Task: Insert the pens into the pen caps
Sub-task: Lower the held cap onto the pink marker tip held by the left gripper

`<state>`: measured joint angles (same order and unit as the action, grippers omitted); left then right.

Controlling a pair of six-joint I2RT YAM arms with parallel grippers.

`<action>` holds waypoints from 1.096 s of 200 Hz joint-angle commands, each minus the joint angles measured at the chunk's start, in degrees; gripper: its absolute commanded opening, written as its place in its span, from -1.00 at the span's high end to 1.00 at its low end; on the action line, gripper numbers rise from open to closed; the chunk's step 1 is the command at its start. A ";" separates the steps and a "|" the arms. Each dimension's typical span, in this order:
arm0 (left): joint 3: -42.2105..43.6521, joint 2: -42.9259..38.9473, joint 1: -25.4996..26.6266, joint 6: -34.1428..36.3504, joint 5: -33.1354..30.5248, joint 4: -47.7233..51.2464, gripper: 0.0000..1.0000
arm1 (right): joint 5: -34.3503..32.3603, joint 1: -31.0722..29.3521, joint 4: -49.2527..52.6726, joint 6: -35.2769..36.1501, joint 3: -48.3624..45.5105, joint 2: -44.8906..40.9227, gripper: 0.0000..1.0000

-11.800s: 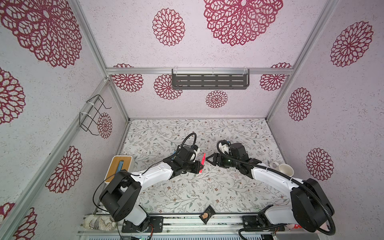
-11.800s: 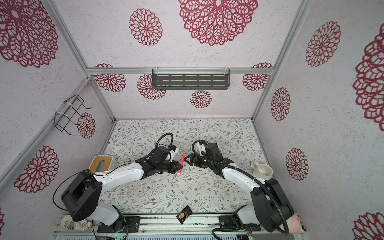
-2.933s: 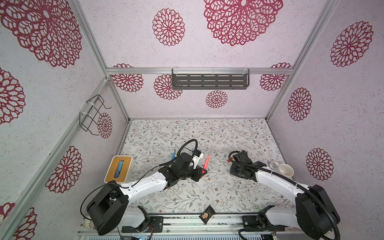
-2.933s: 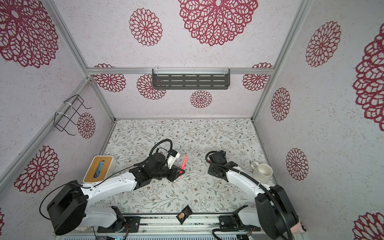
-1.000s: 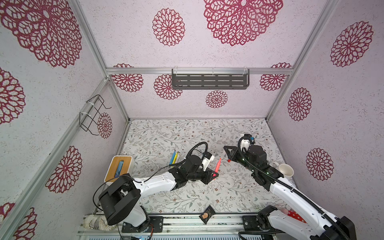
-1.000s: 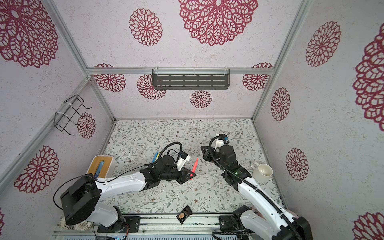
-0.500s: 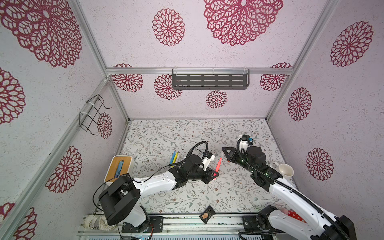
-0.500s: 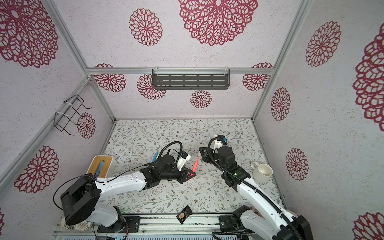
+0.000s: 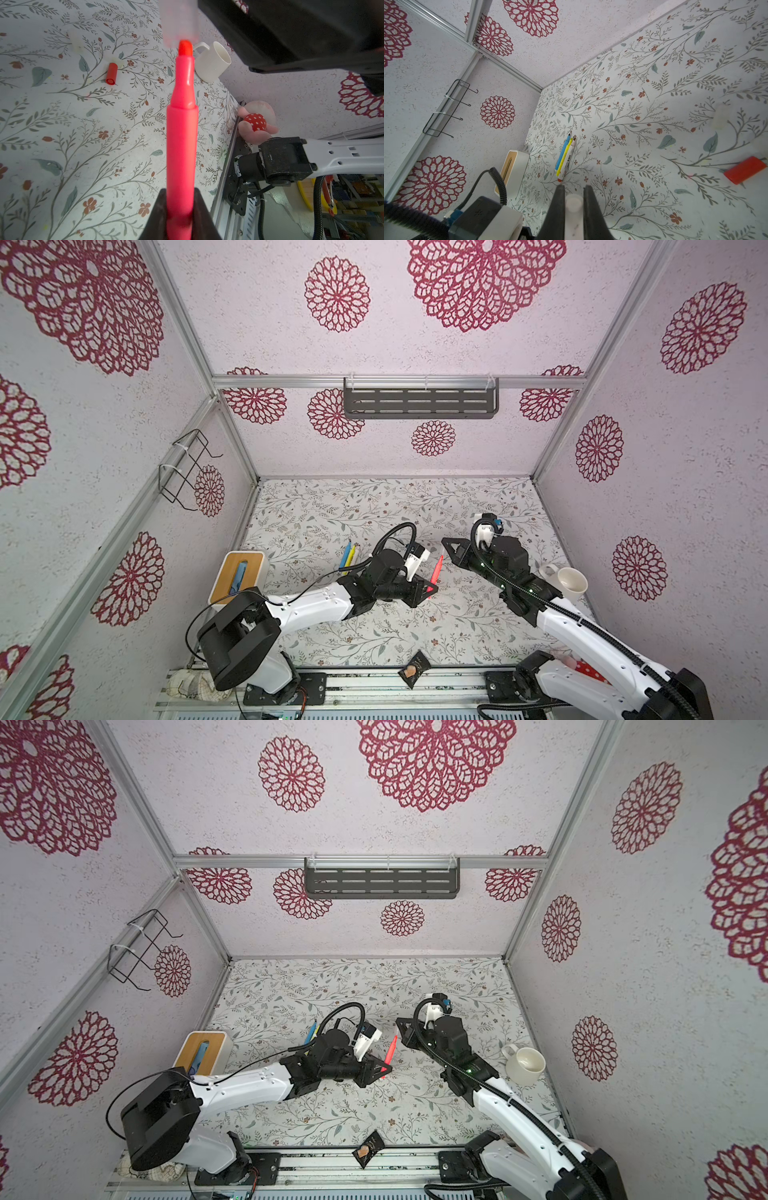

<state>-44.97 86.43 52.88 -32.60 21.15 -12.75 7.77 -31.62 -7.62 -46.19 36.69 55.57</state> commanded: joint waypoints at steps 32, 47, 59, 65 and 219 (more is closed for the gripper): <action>-1.74 -0.65 0.64 0.43 -0.12 -0.48 1.00 | -0.22 -1.16 -2.02 0.04 -0.19 -1.97 0.91; -1.95 -0.74 0.64 0.45 -0.15 -0.26 1.00 | -0.12 -1.71 -2.07 0.47 -0.54 -2.11 0.91; -2.05 -0.92 0.60 0.63 -0.18 -0.18 1.00 | -0.03 -2.12 -2.23 0.67 -0.94 -2.53 0.91; -2.13 -1.01 0.59 0.68 -0.25 -0.17 1.00 | -0.04 -2.35 -2.42 0.76 -1.16 -2.73 0.91; -2.66 -2.06 0.49 1.17 0.52 0.27 1.00 | -0.98 -3.61 -4.89 2.42 -3.56 -4.09 0.91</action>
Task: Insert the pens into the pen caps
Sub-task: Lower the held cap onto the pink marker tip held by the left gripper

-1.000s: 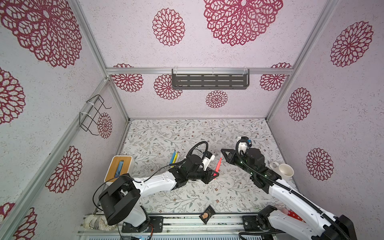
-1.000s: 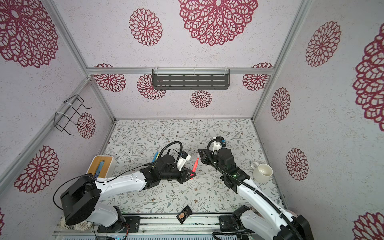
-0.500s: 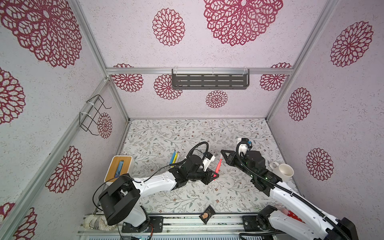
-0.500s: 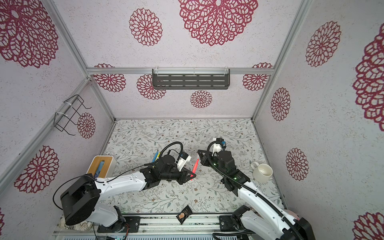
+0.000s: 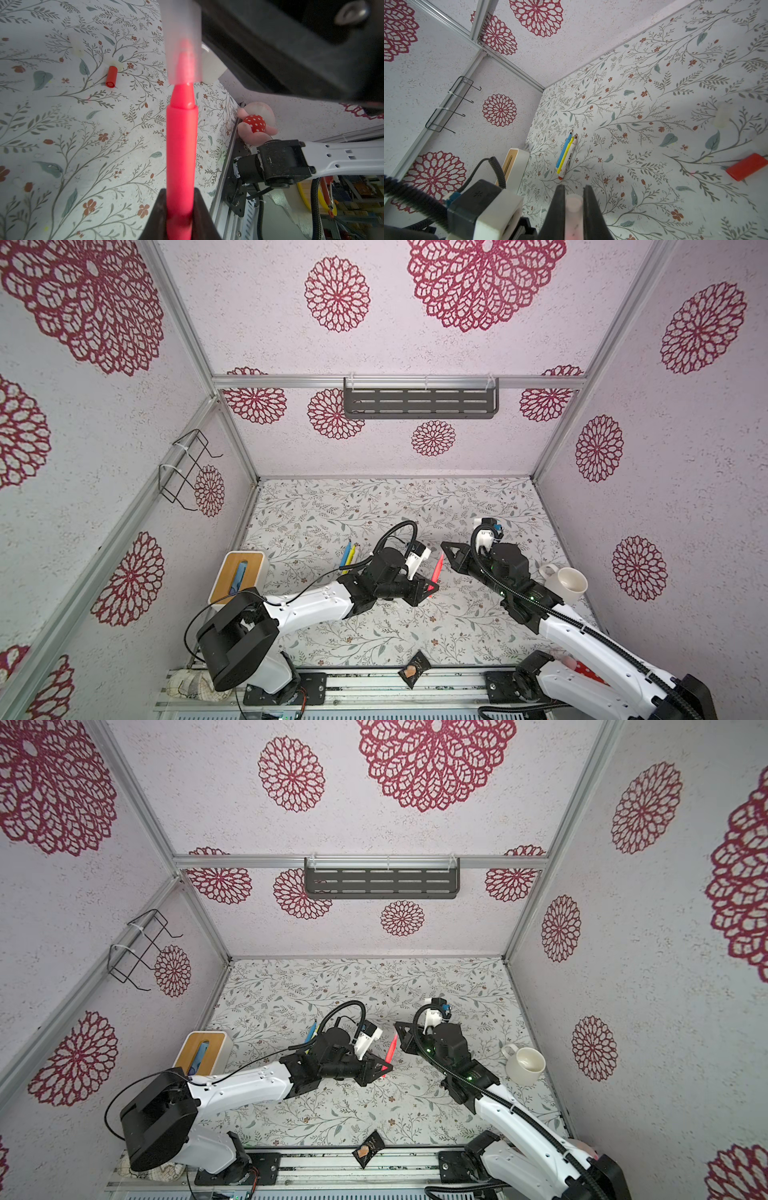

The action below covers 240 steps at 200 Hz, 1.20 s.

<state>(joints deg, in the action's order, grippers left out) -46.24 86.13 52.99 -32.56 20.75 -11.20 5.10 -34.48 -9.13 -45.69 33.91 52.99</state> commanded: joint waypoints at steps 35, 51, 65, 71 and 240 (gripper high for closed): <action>-0.76 -2.65 -0.20 0.31 2.67 -3.57 1.00 | 2.79 -1.03 -5.45 2.37 -2.77 -3.49 0.91; -0.14 -3.36 -0.89 -0.63 4.15 -5.35 1.00 | 3.86 -1.12 -6.91 2.75 -3.77 -4.43 0.91; 0.34 -3.93 -1.39 -1.36 5.71 -6.74 1.00 | 4.86 -1.20 -8.62 3.05 -4.65 -5.14 0.91; 0.44 -4.18 -1.59 -1.47 6.38 -7.06 1.00 | 5.35 -1.20 -9.29 3.23 -5.01 -5.47 0.91; 0.95 -13.16 -3.96 -2.97 9.89 -11.21 1.00 | 24.81 -1.29 -14.12 7.94 -2.59 -5.00 0.75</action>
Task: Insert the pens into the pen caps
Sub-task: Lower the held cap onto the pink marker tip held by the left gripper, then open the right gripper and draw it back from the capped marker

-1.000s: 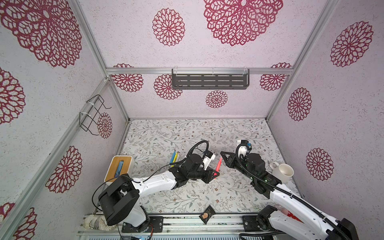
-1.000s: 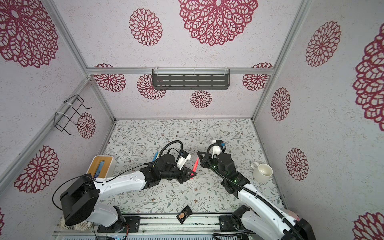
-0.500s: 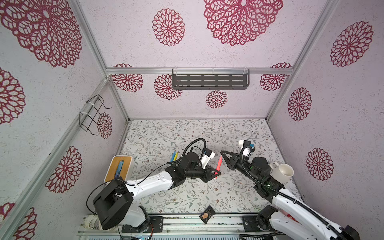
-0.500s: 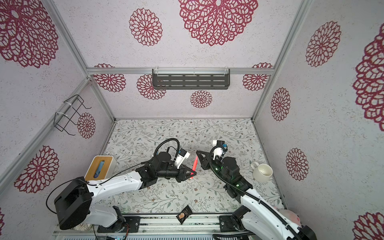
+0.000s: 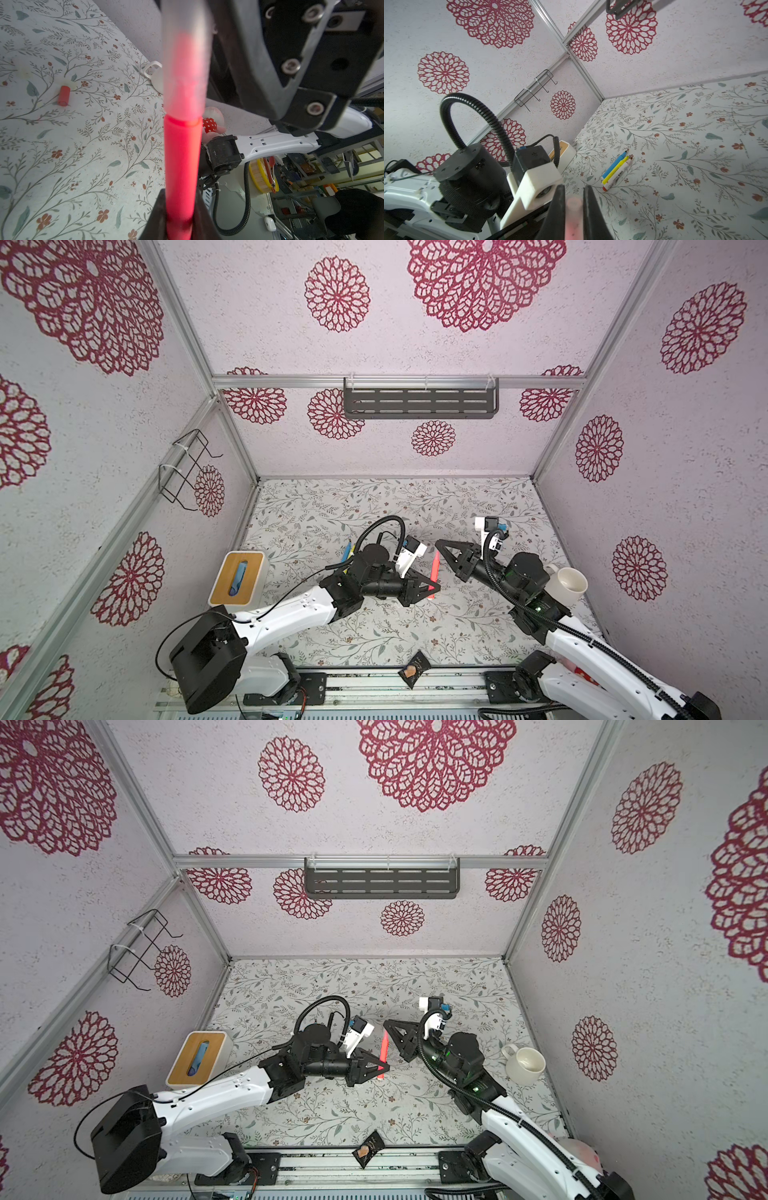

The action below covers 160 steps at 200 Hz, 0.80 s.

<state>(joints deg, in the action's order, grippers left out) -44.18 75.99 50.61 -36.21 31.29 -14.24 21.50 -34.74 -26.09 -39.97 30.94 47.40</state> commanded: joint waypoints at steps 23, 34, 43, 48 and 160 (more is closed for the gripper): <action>-0.64 -4.18 -2.68 0.79 -1.18 -8.18 1.00 | 9.10 -1.03 2.69 2.71 0.27 0.66 0.72; -0.38 -4.59 -3.16 0.53 -0.81 -8.58 1.00 | 9.81 -1.04 1.76 2.53 0.09 0.74 0.71; -0.20 -4.86 -3.45 0.22 -0.42 -9.15 1.00 | 10.30 -1.03 0.91 2.20 -0.07 0.84 0.70; -0.12 -4.94 -3.58 0.00 -0.22 -9.37 1.00 | 10.72 -1.03 0.49 2.11 -0.09 0.93 0.70; -2.04 -6.68 -4.20 4.90 -4.06 -0.36 1.00 | 11.17 -0.94 1.17 4.04 1.29 -1.55 -0.26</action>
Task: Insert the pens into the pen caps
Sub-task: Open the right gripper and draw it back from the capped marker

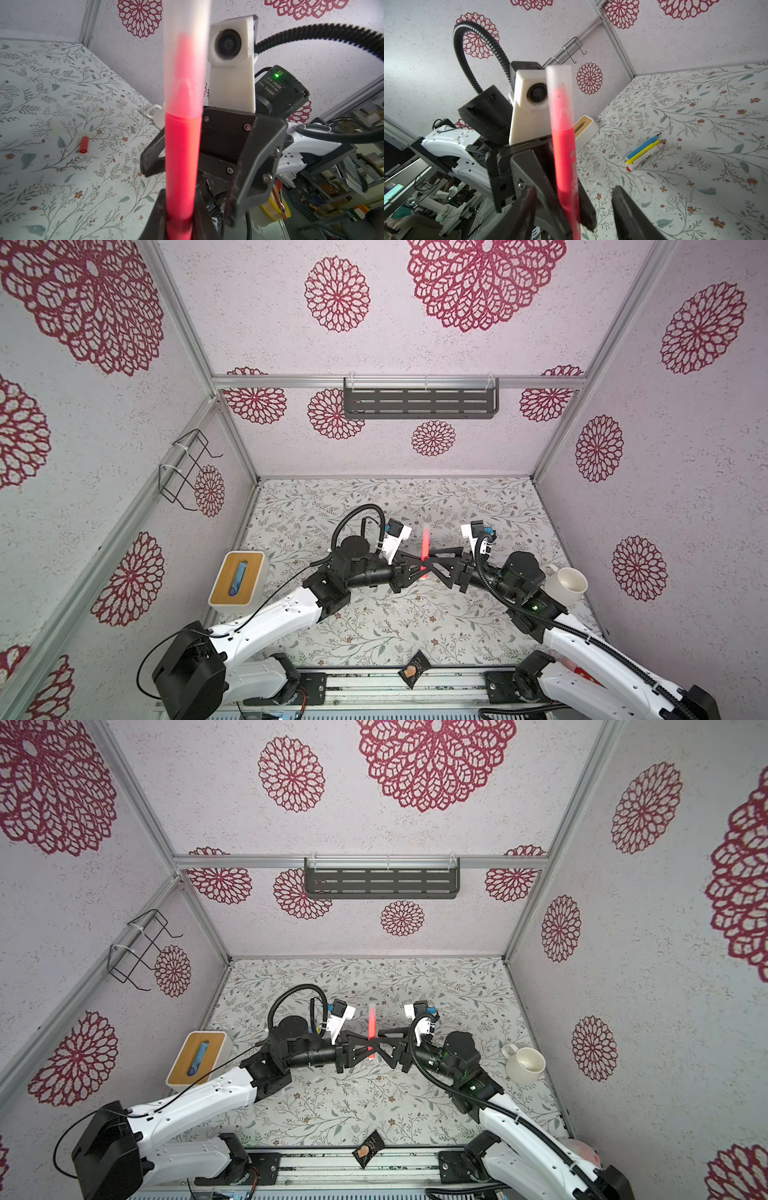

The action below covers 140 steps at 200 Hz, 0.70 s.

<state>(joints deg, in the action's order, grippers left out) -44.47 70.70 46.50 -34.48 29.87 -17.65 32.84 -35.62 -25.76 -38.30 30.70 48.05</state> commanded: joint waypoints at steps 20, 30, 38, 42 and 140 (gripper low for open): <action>-1.78 -2.42 -0.07 4.45 -4.50 4.75 1.00 | -2.38 -0.07 3.85 3.55 2.46 -3.58 -0.34; -1.64 -2.89 0.16 5.10 -5.51 5.61 1.00 | -4.42 -0.07 6.43 4.56 3.59 -4.31 -0.43; -1.42 -3.25 0.32 5.55 -6.39 6.09 1.00 | -5.99 -0.05 9.86 5.80 5.13 -4.64 -0.47; -1.33 -3.41 0.33 5.78 -6.81 6.40 1.00 | -6.44 -0.02 11.46 6.69 6.01 -4.63 -0.48; -0.62 -4.58 5.57 8.63 -14.85 9.90 1.00 | -13.42 0.33 28.23 13.40 29.27 9.11 -0.52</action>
<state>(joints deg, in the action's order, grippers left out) -44.73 67.05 50.81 -27.68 17.30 -8.14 19.07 -35.40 0.49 -26.41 57.28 54.02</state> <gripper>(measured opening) 0.183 0.763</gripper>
